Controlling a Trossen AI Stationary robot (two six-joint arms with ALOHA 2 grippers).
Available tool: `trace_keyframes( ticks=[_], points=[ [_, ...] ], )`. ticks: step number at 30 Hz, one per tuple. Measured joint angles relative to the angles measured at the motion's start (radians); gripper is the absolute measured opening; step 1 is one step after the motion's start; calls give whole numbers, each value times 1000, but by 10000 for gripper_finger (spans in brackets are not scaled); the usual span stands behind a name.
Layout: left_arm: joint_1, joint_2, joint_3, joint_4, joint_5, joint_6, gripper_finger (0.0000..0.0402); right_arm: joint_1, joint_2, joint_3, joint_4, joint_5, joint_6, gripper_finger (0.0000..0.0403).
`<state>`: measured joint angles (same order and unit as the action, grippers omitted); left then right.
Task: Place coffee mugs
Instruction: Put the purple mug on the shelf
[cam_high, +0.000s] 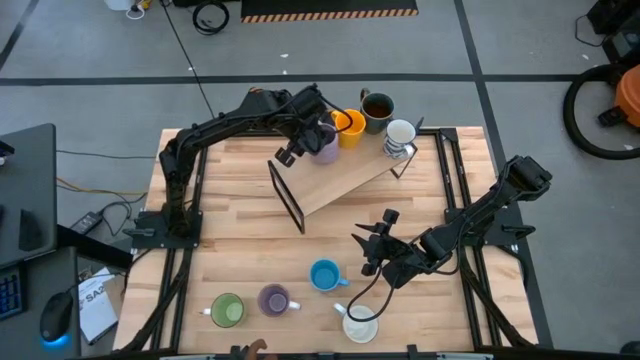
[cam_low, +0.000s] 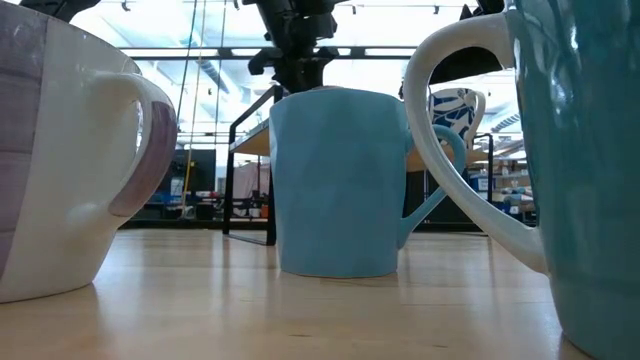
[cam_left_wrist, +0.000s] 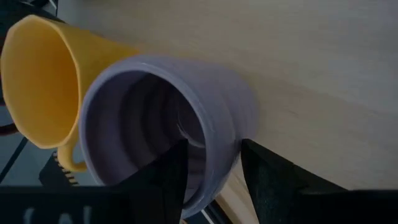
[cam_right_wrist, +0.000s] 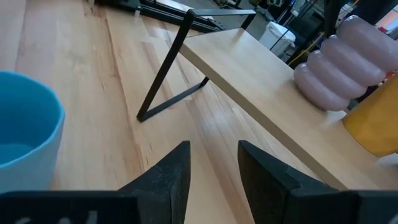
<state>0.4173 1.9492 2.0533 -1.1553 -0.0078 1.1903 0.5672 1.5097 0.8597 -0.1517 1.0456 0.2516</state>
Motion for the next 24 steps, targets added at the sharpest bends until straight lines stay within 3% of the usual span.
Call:
trace_keyframes(
  ticks=[10,24],
  points=[
    [-3,0,0,19,1,-27,158,0,0,0,1,0,0,139],
    [-24,0,0,40,-32,-27,195,0,0,0,0,0,2,139]
  ],
)
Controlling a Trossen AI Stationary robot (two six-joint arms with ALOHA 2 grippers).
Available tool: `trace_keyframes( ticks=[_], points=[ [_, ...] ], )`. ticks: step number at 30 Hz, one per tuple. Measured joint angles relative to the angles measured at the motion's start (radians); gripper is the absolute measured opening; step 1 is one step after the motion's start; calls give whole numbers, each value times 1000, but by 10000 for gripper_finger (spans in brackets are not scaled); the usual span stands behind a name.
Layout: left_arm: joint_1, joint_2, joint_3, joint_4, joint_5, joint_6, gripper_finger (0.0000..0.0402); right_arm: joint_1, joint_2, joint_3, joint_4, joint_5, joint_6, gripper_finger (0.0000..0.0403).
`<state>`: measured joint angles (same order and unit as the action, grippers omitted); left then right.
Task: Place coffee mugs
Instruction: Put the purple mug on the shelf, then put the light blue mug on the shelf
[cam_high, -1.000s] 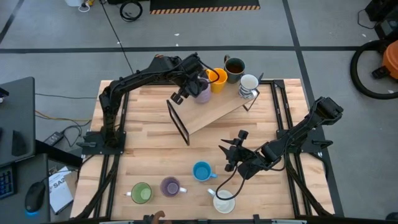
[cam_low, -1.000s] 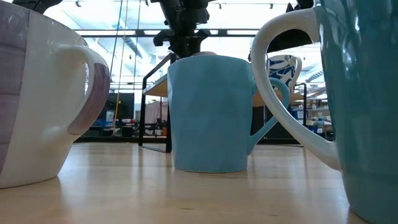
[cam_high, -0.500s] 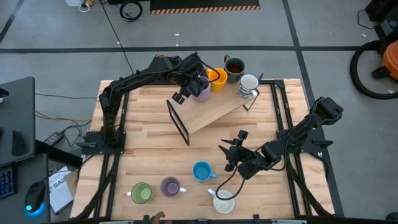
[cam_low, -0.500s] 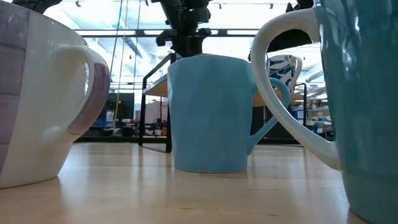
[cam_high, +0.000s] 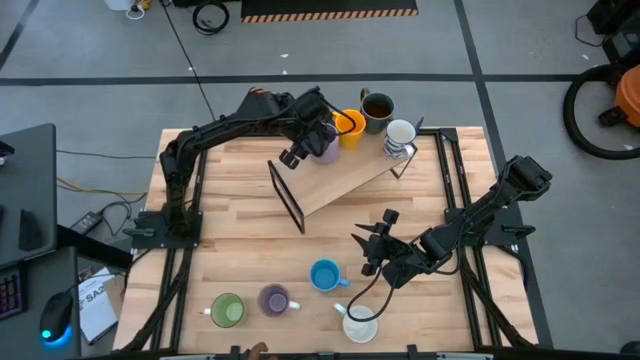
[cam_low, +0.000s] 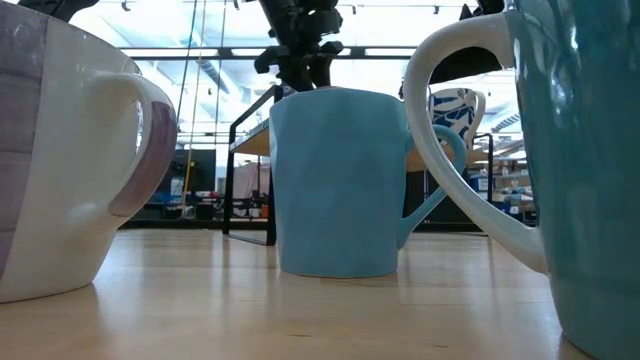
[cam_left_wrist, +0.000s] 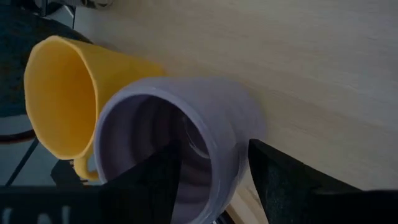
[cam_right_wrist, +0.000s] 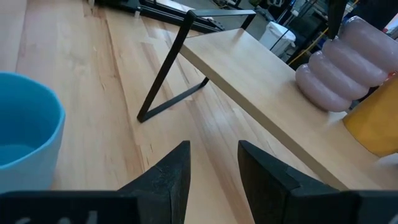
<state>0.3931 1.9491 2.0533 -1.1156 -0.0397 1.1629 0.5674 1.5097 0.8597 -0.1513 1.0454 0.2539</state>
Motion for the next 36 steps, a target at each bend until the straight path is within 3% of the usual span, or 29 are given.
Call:
trace_keyframes(
  ticks=[14,27,31,36],
  points=[
    [1,-1,100,-41,-26,-4,192,0,0,0,-1,0,-5,139],
    [-5,-13,103,-68,-13,-36,192,0,0,0,-9,0,1,139],
    [-23,-47,103,-67,-11,-100,192,0,0,0,-46,0,0,139],
    [-104,-92,103,-109,0,-295,192,4,0,0,-122,7,9,139]
  ],
)
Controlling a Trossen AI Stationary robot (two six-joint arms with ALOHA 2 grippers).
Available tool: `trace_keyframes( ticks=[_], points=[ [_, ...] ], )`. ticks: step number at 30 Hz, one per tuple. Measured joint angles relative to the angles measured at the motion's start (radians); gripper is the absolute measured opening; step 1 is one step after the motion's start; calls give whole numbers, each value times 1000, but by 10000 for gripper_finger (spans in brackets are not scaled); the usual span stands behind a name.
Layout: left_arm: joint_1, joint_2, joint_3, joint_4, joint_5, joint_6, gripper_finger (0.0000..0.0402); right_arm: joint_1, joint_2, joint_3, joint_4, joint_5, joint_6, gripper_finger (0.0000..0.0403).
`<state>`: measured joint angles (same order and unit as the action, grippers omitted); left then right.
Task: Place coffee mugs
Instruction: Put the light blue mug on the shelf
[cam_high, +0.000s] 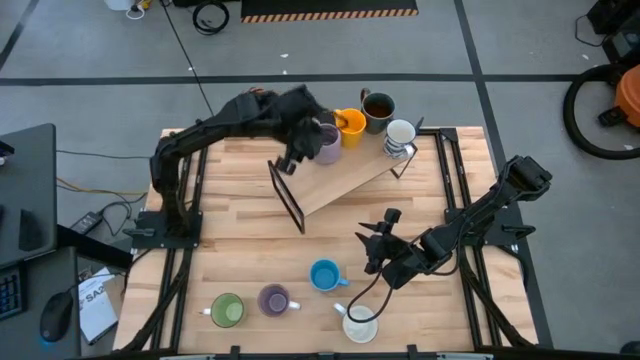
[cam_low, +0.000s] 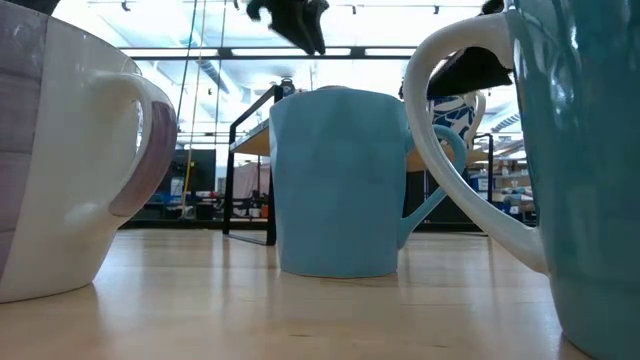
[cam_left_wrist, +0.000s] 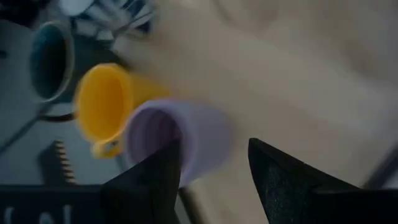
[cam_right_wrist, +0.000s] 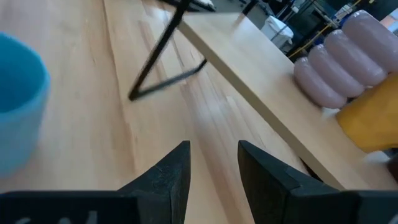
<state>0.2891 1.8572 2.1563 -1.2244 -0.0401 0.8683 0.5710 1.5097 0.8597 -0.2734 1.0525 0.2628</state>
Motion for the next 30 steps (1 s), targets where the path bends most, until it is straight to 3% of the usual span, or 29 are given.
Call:
trace_keyframes(
  ticks=[8,14,22,30],
  points=[
    [-163,-5,-22,-146,11,-387,192,26,0,0,-80,1,55,139],
    [-307,-6,-112,-176,19,-490,192,43,0,-15,-88,57,72,139],
    [-484,-4,-255,-112,-76,-409,192,44,0,-40,-73,107,97,139],
    [-601,-4,-372,45,-113,-134,192,43,0,-40,-48,107,74,139]
  ],
)
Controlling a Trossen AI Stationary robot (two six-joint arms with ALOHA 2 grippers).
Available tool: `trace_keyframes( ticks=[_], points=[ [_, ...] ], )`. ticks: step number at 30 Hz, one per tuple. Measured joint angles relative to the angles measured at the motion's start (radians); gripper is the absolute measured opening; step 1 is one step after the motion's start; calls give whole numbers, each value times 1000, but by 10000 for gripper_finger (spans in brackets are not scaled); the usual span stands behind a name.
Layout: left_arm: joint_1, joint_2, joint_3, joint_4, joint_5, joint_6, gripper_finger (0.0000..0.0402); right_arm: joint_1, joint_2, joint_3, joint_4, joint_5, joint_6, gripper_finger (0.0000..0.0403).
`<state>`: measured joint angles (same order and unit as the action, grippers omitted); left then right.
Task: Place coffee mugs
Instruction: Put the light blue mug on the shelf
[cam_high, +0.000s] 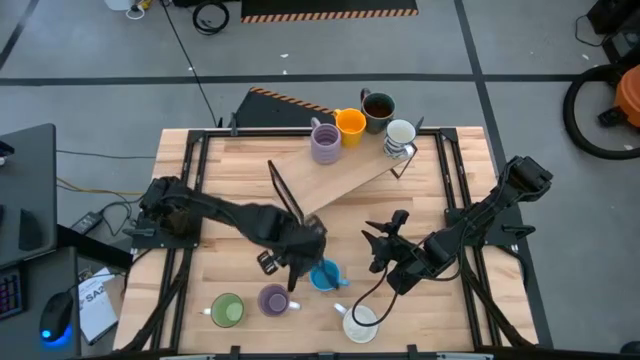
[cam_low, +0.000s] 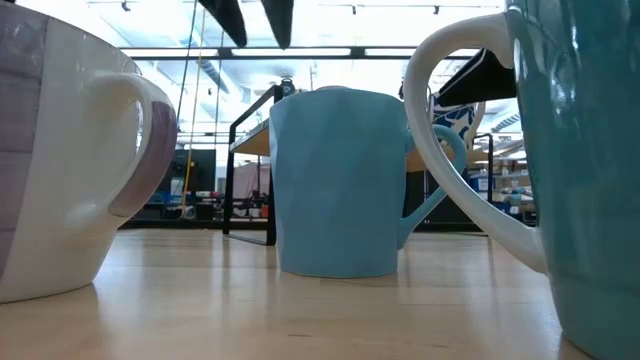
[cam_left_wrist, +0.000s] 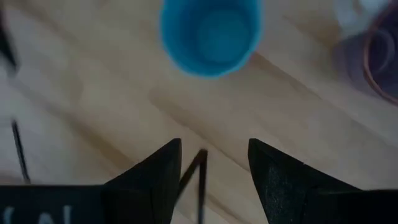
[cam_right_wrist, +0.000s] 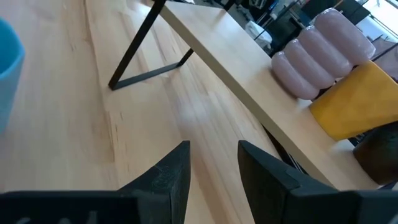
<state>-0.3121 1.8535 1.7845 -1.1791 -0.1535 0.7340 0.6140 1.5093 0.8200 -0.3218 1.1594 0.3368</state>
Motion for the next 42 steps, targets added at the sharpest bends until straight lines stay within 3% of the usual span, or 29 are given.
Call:
trace_keyframes(
  ticks=[6,19,29,42],
  points=[
    [-56,1,-76,112,0,238,192,0,0,0,9,-9,11,139],
    [-103,0,-174,289,0,554,192,0,0,0,53,-49,12,139],
    [-103,0,-289,454,58,687,192,0,0,0,60,-61,31,139],
    [-49,1,-425,603,106,683,192,0,0,0,66,-65,29,139]
  ],
)
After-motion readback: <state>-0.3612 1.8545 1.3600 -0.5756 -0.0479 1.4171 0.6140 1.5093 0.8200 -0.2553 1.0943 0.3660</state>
